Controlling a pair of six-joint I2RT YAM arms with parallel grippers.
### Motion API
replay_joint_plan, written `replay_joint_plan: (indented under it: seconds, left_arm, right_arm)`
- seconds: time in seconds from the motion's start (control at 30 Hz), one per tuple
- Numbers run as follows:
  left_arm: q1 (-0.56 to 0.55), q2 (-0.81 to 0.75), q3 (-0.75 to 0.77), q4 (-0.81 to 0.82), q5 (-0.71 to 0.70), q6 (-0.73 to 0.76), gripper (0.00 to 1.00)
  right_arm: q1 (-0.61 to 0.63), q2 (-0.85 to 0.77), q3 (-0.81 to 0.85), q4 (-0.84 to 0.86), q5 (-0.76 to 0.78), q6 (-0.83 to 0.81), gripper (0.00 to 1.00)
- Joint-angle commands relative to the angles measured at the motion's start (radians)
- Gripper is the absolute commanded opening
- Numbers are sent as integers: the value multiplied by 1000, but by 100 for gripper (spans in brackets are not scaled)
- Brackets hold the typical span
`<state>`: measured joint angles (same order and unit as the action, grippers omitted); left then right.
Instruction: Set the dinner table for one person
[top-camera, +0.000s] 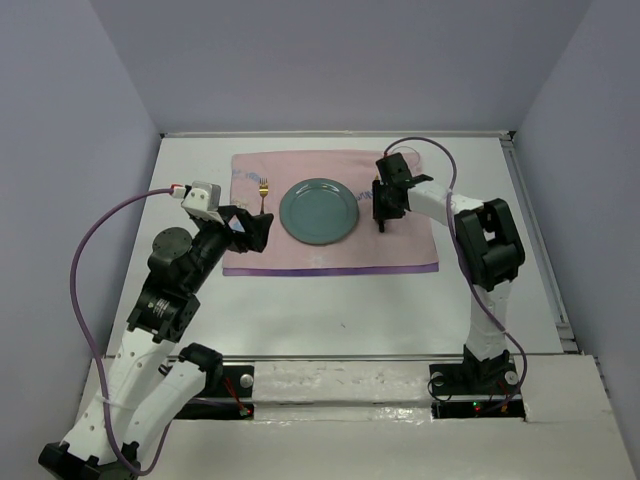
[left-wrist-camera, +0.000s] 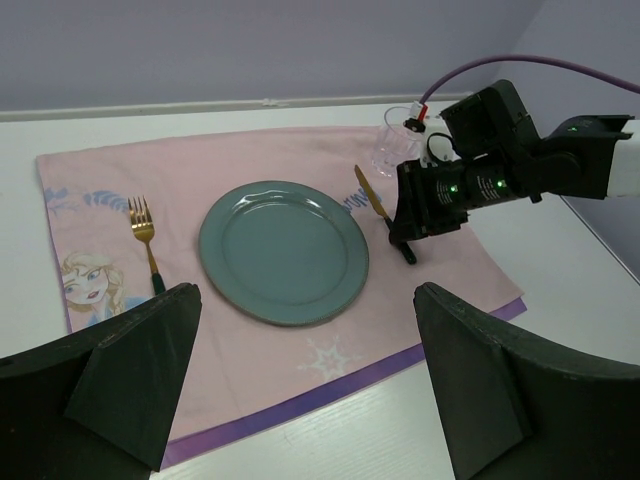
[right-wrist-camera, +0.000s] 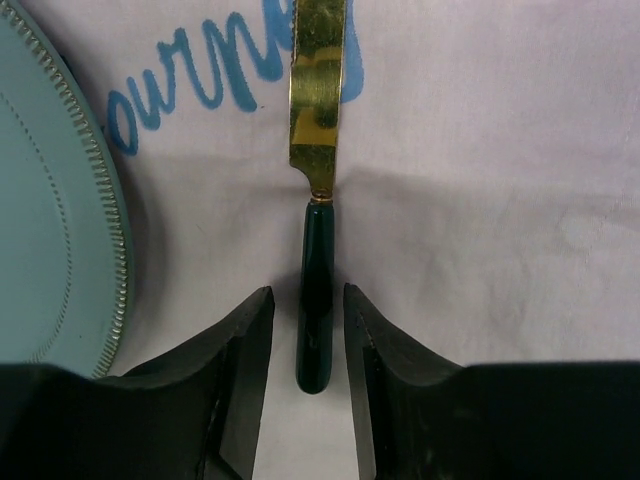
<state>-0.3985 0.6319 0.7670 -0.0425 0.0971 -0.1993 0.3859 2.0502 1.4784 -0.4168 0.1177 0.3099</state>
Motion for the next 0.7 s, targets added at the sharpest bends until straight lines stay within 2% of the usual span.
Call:
replay_joint_plan:
  seconds: [0.0,0.27,0.47,0.53,0.6,0.67]
  left_arm:
    - [-5,0,0,44,-3,14,99]
    - [-3,-1,0,44,-36,20,99]
    - [-2,-20,2,16,-83,23,99]
    - [0,-34,0,21,-85,24,99]
    - [0,-43,-1,32,-70,27,99]
    - [1,-55,0,35,-62,31,99]
  right_arm:
    - [-5,-88,10,36,-18,8,41]
    - [-5,-246,-81,53,-119,17,43]
    - [15,-617,-359,319,-301,-14,42]
    - [15,-792,-458,390,-355,-23,42]
    - [15,-972,-518,441,-374,-34,43]
    - [15,-1088,-562,460,-377,-40,43]
